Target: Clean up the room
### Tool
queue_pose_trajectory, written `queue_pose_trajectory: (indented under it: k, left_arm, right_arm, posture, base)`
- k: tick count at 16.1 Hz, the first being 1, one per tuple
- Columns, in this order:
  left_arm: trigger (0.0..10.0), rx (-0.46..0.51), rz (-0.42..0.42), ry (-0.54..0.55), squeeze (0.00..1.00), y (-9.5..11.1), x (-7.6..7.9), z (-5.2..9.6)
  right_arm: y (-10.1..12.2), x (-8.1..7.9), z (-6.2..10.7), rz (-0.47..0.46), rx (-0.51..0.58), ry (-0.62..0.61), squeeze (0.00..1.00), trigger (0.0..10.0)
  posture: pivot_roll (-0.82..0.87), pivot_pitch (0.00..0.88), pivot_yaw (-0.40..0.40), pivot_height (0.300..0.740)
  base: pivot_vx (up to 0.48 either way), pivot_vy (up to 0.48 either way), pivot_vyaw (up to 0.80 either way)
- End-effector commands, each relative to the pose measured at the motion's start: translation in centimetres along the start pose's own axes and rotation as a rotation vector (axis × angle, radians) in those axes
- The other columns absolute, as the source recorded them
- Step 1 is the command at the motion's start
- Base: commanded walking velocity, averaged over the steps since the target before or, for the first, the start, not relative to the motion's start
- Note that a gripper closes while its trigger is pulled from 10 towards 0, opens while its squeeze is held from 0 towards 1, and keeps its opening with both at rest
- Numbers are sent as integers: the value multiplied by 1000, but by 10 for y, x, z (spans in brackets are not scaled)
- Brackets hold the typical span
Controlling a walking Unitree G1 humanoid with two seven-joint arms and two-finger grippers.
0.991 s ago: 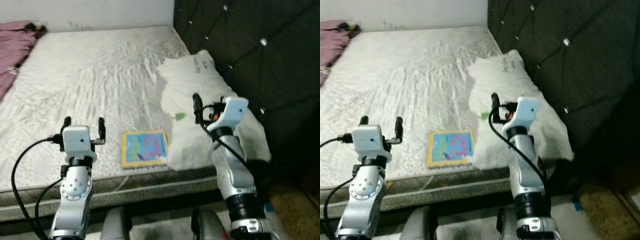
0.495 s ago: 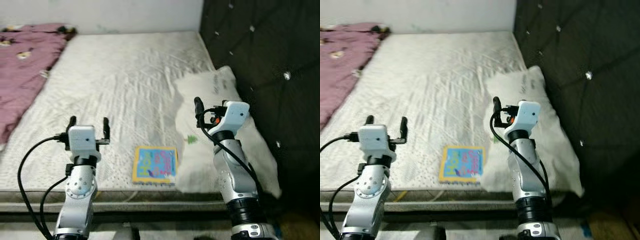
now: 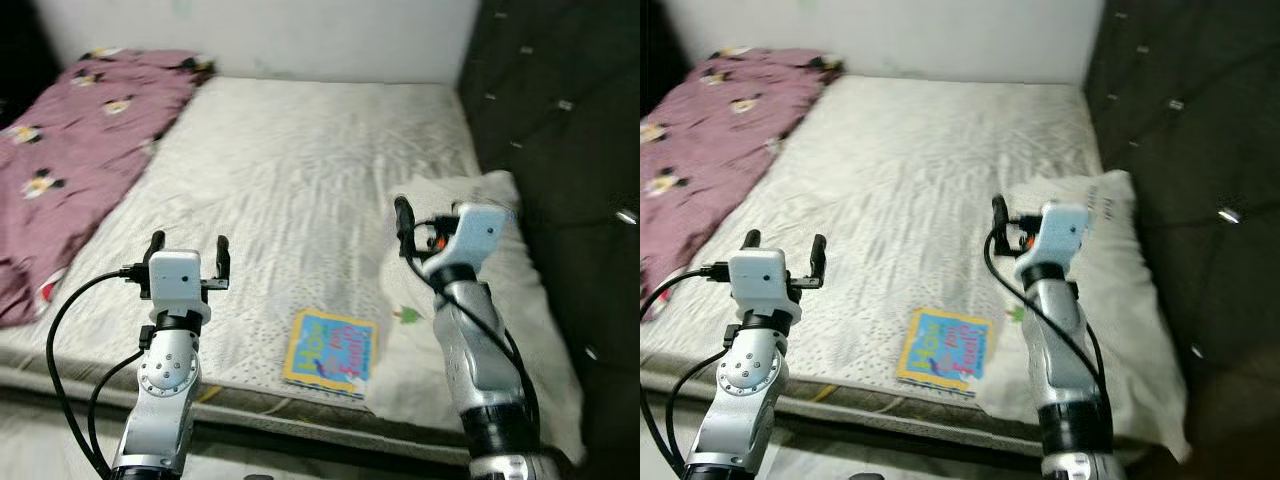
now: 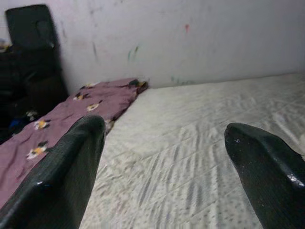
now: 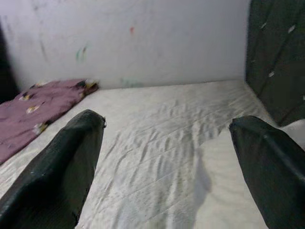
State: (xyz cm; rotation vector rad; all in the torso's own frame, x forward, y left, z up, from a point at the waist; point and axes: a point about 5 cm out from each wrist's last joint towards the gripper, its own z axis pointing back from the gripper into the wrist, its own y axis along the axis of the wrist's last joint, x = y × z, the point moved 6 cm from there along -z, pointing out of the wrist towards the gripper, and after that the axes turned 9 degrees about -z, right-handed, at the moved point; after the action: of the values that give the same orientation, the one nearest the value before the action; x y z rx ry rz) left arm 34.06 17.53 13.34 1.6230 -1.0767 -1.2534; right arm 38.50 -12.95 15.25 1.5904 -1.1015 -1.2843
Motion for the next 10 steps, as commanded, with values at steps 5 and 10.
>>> queue_pose_trajectory:
  k: [5,10]
  left_arm:
    - [10000,-47,23,-22,0,-13,7,7]
    - [10000,-140,-25,48,0,-40,-34,36]
  right_arm:
    - [-4,7,8,25,-10,-45,0,10000]
    - [-27,31,46,182,-91,-76,0,10000]
  posture:
    - [-8,17,38,740]
    - [-15,28,47,740]
  base:
    - [0,0,0]
    - [0,0,0]
